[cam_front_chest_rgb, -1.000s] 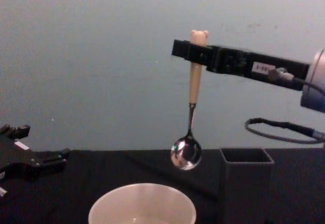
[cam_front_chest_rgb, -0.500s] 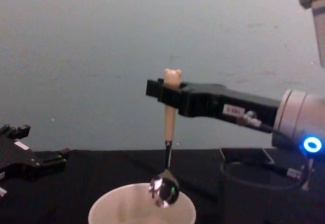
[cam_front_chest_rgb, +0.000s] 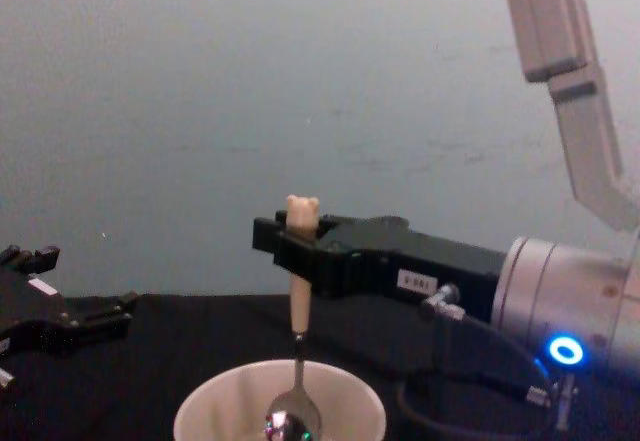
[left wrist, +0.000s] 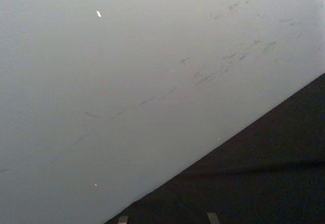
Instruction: Pick up the stirring spoon with one hand, stir inside the cup, then place it back in its original position.
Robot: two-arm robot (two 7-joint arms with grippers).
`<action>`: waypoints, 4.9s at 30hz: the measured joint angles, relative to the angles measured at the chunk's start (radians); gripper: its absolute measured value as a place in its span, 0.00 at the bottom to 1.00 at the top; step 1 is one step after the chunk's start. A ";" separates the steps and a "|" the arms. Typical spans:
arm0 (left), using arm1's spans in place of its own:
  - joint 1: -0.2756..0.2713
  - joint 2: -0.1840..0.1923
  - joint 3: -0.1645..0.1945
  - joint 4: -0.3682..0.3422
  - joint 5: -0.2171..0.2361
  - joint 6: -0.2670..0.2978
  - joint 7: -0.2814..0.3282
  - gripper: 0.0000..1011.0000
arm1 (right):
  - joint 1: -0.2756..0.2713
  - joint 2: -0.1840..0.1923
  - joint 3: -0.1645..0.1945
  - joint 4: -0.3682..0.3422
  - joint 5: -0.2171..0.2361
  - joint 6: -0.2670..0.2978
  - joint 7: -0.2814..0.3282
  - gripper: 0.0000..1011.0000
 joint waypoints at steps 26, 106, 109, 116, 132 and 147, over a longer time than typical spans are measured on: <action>0.000 0.000 0.000 0.000 0.000 0.000 0.000 0.99 | 0.035 -0.106 -0.017 0.105 -0.121 -0.037 -0.016 0.21; 0.000 0.000 0.000 0.000 0.000 0.000 0.000 0.99 | -0.042 -0.016 0.057 0.018 -0.130 0.014 0.030 0.21; 0.000 0.000 0.000 0.000 0.000 0.000 0.000 0.99 | -0.053 -0.002 0.052 -0.002 -0.119 0.017 0.046 0.21; 0.000 0.000 0.000 0.000 0.000 0.000 0.000 0.99 | -0.064 0.012 0.027 -0.030 -0.102 0.029 0.068 0.21; 0.000 0.000 0.000 0.000 0.000 0.000 0.000 0.99 | -0.008 -0.063 -0.029 0.036 -0.122 0.044 0.029 0.21; 0.000 0.000 0.000 0.000 0.000 0.000 0.000 0.99 | 0.061 -0.118 0.013 0.138 -0.135 0.043 -0.020 0.21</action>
